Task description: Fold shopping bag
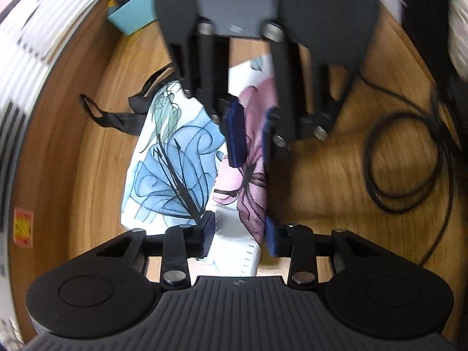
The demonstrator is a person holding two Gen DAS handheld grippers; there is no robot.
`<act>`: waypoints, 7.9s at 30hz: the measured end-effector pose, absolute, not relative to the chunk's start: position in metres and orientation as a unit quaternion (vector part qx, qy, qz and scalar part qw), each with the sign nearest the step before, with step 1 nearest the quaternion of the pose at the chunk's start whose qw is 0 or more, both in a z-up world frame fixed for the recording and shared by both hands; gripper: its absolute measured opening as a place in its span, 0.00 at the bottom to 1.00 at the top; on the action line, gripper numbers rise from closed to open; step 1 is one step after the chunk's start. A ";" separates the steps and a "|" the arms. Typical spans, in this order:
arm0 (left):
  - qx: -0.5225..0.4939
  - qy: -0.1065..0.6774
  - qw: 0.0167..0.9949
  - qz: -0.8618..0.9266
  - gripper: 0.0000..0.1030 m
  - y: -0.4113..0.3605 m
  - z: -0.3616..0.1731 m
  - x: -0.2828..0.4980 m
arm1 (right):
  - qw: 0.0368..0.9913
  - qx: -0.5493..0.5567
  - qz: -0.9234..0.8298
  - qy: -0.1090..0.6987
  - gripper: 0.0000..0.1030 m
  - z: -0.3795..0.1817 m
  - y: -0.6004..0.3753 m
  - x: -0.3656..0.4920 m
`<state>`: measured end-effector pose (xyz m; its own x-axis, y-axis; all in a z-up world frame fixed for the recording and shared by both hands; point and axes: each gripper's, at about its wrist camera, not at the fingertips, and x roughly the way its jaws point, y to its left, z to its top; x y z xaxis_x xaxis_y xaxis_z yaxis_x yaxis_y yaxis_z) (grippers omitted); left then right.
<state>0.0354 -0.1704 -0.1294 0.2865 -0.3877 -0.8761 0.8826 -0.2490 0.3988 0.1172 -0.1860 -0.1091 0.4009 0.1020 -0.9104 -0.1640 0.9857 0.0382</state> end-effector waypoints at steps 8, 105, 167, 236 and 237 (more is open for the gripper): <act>0.562 0.215 0.555 -0.575 0.36 -0.158 -0.132 0.033 | 0.839 0.069 0.085 0.533 0.26 -0.109 -0.198 0.117; 0.007 0.628 0.658 -0.415 0.48 -0.147 -0.148 0.199 | 0.640 0.603 -0.260 0.399 0.33 -0.180 -0.335 0.008; 0.158 0.509 0.733 -0.422 0.32 -0.186 -0.088 0.151 | 0.668 0.555 -0.263 0.420 0.33 -0.176 -0.324 0.014; 0.195 0.500 0.729 -0.424 0.34 -0.188 -0.110 0.129 | 0.762 0.236 -0.253 0.548 0.19 -0.146 -0.280 0.069; 0.197 0.501 0.729 -0.422 0.34 -0.188 -0.110 0.128 | 0.762 0.236 -0.253 0.548 0.19 -0.148 -0.280 0.069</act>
<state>0.1276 -0.1879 -0.1100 0.1404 -0.4183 -0.8974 0.8130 0.5659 -0.1366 0.0693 -0.2804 -0.1482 0.2720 -0.1278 -0.9538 0.6440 0.7607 0.0817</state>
